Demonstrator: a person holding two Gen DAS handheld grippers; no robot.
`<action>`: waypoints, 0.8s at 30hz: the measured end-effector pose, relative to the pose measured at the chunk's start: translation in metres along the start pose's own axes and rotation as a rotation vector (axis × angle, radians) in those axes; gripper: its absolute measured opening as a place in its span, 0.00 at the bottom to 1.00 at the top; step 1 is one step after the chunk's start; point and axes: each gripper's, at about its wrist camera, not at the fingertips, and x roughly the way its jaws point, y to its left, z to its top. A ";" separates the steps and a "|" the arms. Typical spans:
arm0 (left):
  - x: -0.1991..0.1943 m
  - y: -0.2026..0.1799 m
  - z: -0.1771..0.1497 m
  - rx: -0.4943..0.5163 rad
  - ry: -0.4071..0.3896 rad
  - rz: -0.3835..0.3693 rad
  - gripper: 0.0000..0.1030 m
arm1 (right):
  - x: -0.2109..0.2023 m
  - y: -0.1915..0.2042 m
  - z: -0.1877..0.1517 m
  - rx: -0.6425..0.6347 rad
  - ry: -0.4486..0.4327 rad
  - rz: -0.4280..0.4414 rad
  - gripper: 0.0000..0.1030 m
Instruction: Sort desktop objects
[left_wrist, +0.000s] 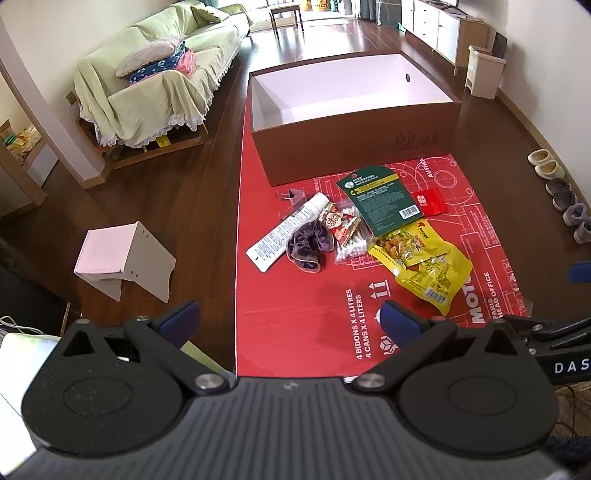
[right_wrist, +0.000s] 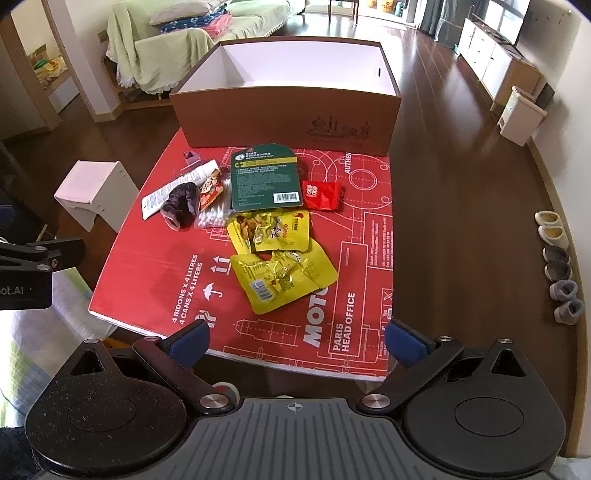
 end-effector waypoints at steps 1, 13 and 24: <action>0.000 0.000 0.001 0.001 0.001 0.000 0.99 | 0.000 -0.001 0.000 -0.001 0.000 0.002 1.00; 0.006 -0.011 0.004 -0.011 0.017 0.012 0.99 | 0.005 -0.011 0.004 -0.010 0.002 0.027 1.00; 0.009 -0.009 0.007 -0.028 0.025 0.020 0.99 | 0.011 -0.014 0.010 -0.028 0.004 0.038 1.00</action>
